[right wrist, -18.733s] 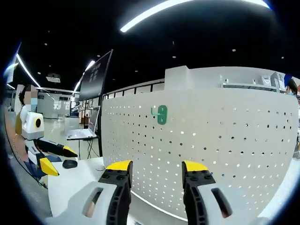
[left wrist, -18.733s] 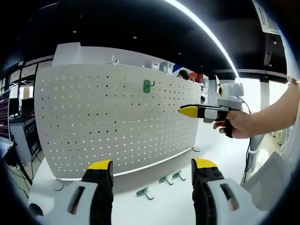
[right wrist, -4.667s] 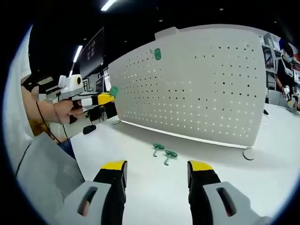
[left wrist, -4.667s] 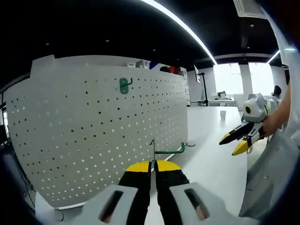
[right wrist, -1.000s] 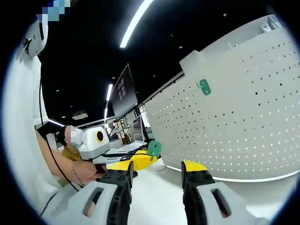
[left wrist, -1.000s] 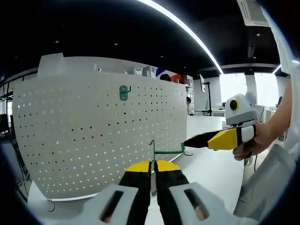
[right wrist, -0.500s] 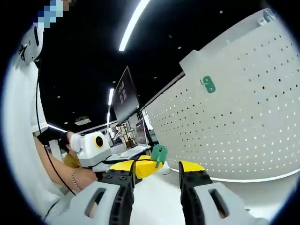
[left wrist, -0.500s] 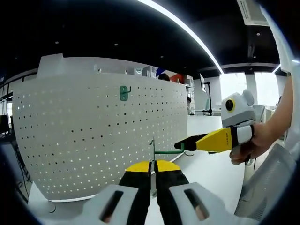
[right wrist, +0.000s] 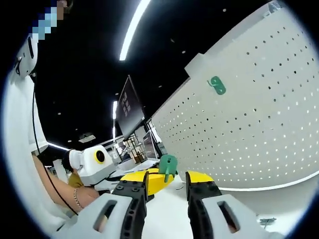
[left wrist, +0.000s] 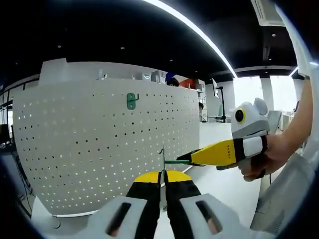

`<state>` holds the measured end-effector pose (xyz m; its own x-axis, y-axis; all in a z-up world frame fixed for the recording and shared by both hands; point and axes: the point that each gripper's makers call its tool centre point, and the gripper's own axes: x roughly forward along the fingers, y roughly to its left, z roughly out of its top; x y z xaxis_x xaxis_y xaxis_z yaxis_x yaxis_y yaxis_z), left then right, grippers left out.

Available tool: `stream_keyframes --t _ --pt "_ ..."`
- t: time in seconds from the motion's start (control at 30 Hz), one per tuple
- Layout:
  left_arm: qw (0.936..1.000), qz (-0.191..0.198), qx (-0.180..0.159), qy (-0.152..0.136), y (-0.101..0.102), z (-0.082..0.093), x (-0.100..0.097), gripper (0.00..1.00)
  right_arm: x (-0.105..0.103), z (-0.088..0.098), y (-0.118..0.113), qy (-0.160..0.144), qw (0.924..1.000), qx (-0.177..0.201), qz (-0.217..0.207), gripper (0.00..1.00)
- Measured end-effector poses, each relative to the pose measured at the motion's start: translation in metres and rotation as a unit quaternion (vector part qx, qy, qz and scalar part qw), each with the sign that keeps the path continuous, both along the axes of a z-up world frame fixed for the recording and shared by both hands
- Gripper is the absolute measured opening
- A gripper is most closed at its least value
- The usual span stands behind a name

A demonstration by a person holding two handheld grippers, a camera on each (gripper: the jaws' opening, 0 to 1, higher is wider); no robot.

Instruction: Insert the hook assembly into the mounting plate slot until the hook locks in place.

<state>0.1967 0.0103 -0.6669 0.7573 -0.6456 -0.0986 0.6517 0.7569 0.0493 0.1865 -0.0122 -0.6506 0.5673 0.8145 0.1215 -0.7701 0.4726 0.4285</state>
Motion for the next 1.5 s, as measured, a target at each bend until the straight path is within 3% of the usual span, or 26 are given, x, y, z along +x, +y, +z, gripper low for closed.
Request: stream_keyframes --t 0.9,1.5 --pt "1.0000 0.003 -0.002 -0.002 -0.002 0.002 0.001 0.02 0.013 0.000 0.014 0.051 0.9986 0.018 0.004 0.04" --pt "0.9999 0.011 -0.007 -0.002 0.001 0.005 0.004 0.02 0.014 0.001 0.017 0.065 0.9976 0.023 -0.002 0.01"
